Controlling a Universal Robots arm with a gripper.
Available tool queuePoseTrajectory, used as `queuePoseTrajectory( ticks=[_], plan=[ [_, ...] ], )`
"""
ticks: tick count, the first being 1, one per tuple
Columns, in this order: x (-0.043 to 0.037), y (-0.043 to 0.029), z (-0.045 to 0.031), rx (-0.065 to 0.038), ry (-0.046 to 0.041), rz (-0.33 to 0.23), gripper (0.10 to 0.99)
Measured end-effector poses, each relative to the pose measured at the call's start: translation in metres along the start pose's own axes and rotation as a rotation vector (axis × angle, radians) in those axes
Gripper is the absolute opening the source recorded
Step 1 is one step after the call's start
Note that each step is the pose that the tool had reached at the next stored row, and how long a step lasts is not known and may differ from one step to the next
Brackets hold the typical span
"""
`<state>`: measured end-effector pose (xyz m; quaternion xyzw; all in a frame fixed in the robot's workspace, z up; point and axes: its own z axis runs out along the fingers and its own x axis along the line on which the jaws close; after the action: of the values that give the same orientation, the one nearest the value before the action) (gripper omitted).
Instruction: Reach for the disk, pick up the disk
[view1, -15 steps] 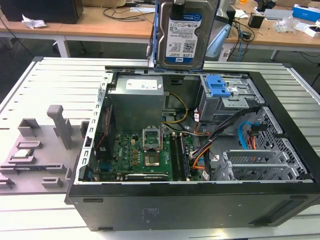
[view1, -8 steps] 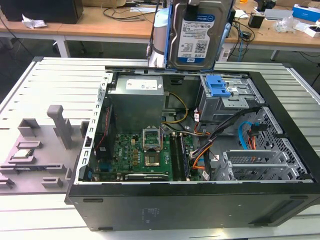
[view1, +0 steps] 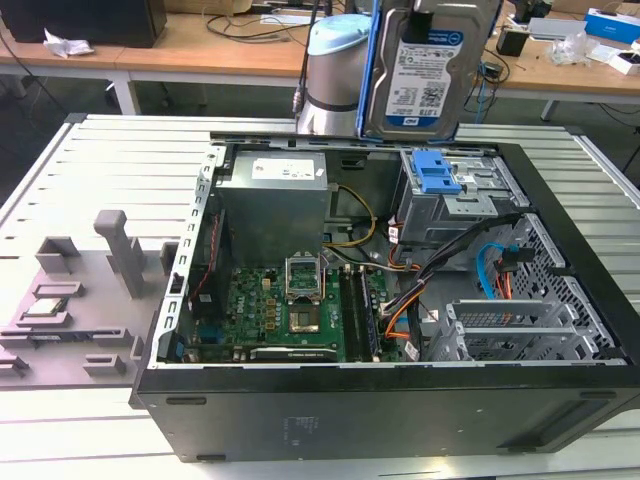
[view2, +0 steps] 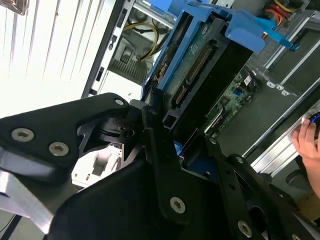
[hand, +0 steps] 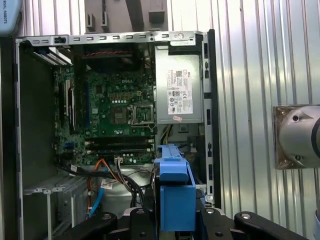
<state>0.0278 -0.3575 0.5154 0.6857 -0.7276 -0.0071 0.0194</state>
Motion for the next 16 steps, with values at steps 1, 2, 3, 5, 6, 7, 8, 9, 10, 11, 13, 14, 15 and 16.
queuePoseTrajectory(
  ticks=[1, 2, 3, 5, 6, 7, 8, 9, 10, 11, 13, 14, 15, 16],
  plan=[
    [-0.0003, -0.0047, -0.0002, 0.0, 0.0001, 0.0, 0.365],
    [-0.0005, -0.0072, -0.0003, 0.0, 0.0, 0.0, 0.365],
    [-0.0007, -0.0109, -0.0004, 0.0, 0.0, 0.0, 0.365],
    [-0.0009, -0.0133, -0.0005, 0.0, 0.0001, 0.0, 0.365],
    [-0.0009, -0.0133, -0.0005, 0.0, 0.0002, 0.0, 0.365],
    [-0.0009, -0.0133, -0.0005, 0.0, 0.0003, 0.0, 0.365],
    [-0.0009, -0.0134, -0.0005, 0.0, 0.0002, 0.0, 0.365],
    [-0.0009, -0.0135, -0.0005, 0.0, 0.0002, 0.0, 0.365],
    [-0.0007, -0.0135, -0.0005, 0.0, 0.0002, 0.0, 0.365],
    [0.0, -0.0136, -0.0006, 0.0, 0.0003, 0.0, 0.365],
    [0.006, -0.0139, -0.0004, 0.0, 0.0003, 0.0, 0.365],
    [0.0083, -0.014, -0.0003, 0.0, 0.0002, 0.0, 0.365],
    [0.0122, -0.0142, -0.0003, 0.0, 0.0003, 0.0, 0.365],
    [0.0158, -0.0144, -0.0002, 0.0, 0.0003, 0.0, 0.365]
  ],
)
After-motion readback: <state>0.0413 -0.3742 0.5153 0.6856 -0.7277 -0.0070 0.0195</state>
